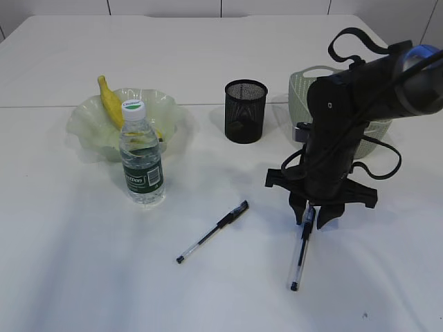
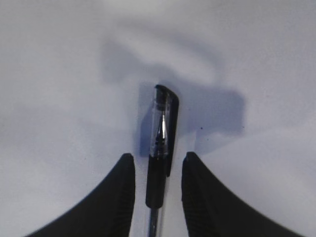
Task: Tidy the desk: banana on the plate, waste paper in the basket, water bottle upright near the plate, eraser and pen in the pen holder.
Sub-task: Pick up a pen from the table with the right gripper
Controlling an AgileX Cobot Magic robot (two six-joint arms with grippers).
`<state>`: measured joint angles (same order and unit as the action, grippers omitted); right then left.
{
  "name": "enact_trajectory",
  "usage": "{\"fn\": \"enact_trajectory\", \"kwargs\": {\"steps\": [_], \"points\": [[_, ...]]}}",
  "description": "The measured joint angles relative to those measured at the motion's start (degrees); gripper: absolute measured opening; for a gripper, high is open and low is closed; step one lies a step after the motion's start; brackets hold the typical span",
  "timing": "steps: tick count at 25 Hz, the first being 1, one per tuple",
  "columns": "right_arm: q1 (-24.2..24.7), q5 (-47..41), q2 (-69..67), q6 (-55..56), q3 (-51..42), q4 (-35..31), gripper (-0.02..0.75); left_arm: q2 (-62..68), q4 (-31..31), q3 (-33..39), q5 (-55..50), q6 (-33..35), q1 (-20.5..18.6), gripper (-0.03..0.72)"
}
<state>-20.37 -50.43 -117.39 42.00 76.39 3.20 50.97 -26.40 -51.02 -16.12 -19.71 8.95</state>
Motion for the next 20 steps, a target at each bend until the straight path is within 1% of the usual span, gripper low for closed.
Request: {"fn": "enact_trajectory", "kwargs": {"steps": [20], "points": [[0.0,0.6,-1.9,0.1,0.0,-1.2,0.241,0.0,0.0,0.0,-1.1,0.0,0.0,0.538]]}}
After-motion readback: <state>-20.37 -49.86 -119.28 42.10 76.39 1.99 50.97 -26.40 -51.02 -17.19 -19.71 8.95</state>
